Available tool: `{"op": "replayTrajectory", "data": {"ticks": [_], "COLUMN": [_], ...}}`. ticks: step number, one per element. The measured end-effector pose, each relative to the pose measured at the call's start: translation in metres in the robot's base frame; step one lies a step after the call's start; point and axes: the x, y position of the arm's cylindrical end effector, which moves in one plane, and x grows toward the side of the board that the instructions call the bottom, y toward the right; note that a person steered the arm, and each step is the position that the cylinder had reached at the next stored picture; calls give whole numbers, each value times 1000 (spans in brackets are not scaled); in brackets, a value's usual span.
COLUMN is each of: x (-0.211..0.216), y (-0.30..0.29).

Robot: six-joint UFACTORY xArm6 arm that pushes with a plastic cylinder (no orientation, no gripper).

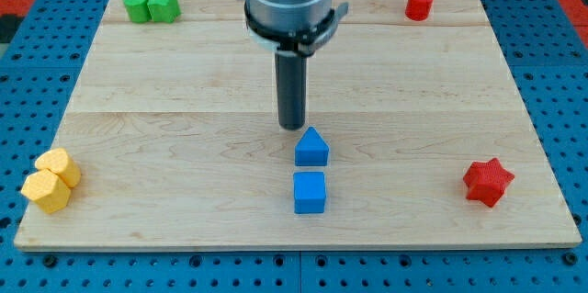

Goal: Push the blue triangle above the blue cube

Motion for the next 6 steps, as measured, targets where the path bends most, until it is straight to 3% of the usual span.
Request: {"op": "replayTrajectory", "data": {"ticks": [1,4,5,6], "x": [-13,67,59,71], "y": [19,19,47,114]}}
